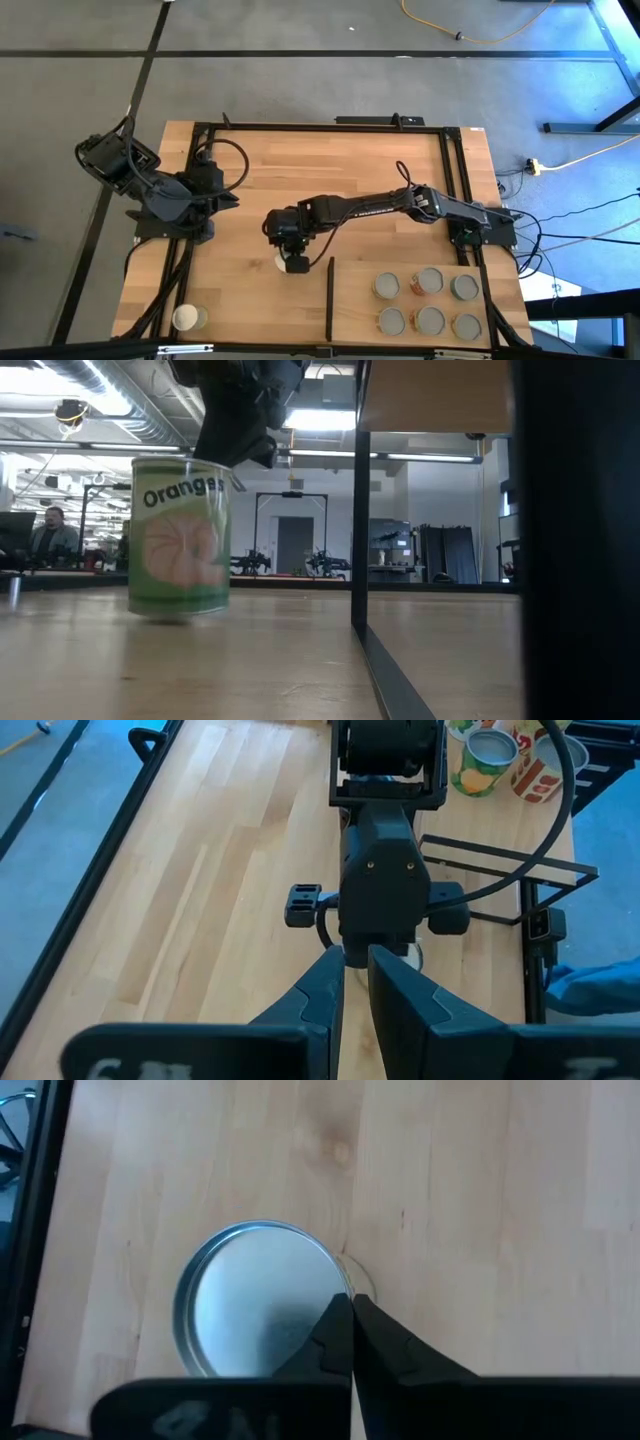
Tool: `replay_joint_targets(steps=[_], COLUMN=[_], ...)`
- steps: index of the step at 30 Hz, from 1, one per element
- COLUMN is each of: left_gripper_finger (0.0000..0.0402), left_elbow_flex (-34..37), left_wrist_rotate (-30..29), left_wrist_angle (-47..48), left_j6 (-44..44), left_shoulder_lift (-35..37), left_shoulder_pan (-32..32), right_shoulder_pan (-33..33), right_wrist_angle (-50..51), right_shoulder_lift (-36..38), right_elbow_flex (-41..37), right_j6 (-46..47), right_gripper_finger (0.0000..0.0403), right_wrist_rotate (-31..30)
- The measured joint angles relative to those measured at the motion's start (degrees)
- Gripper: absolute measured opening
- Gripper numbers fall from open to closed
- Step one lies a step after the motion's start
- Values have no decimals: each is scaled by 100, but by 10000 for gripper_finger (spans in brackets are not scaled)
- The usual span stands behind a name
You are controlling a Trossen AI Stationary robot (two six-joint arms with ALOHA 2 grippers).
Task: Pick and place cans onto a shelf
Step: Put the canned oranges on the shelf
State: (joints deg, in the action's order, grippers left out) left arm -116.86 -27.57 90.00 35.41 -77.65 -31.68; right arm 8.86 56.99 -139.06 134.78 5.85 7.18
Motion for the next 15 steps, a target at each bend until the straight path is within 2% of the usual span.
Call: replay_joint_targets(steps=[15], left_gripper_finger=[43], left_elbow_flex=[0], left_wrist_rotate=[2], left_wrist_angle=[2], left_j6=[-8], left_shoulder_lift=[0], left_shoulder_pan=[0], right_shoulder_pan=[-3], right_wrist_angle=[40], right_shoulder_lift=[51], right_elbow_flex=[15], right_j6=[-40], right_gripper_finger=[0], right_wrist_rotate=[0])
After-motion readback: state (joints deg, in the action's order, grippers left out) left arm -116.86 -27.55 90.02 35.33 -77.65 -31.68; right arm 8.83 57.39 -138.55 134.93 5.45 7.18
